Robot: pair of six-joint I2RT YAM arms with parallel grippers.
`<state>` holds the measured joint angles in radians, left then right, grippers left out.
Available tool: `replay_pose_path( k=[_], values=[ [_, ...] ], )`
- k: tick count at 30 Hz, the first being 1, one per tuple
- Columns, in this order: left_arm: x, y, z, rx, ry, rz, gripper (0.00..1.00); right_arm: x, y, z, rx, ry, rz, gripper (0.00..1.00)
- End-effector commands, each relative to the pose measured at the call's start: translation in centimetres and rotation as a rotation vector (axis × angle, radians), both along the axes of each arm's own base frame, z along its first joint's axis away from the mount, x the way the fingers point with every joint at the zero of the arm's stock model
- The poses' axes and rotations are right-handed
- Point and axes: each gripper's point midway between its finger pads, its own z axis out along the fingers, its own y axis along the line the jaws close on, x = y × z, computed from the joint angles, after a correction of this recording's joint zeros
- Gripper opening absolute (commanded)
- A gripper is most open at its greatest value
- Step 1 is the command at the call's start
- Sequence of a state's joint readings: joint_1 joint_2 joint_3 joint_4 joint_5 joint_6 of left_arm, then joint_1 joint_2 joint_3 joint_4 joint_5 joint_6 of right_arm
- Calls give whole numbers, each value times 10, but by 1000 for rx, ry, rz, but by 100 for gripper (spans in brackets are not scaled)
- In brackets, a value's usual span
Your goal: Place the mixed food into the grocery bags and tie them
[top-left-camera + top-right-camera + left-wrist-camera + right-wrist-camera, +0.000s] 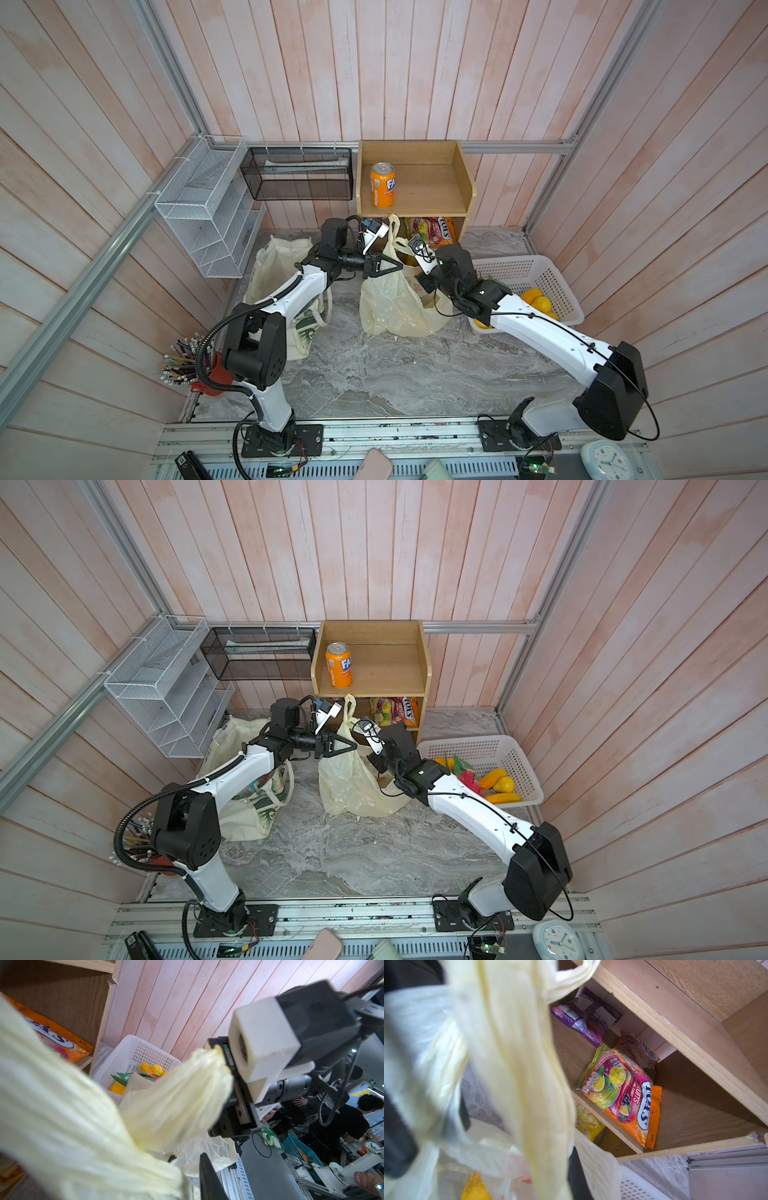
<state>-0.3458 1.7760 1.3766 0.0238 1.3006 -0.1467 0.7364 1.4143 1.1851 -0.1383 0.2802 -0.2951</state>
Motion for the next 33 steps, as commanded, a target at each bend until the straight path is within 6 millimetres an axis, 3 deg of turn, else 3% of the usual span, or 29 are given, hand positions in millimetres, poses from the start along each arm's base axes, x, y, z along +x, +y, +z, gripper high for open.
replay_pose_path(
  k=[1,16,27,33],
  values=[
    [-2,4,9,-10,-43,19,24,-18,6,-4,17,31,34,0],
    [5,18,12,-2,-59,99,28,-30,13,-24,-7,84,92,0],
    [-3,29,9,-8,-33,137,32,-32,14,-34,-29,103,104,0],
    [-6,47,15,-55,-3,175,34,-32,13,-37,-38,103,102,0]
  ],
)
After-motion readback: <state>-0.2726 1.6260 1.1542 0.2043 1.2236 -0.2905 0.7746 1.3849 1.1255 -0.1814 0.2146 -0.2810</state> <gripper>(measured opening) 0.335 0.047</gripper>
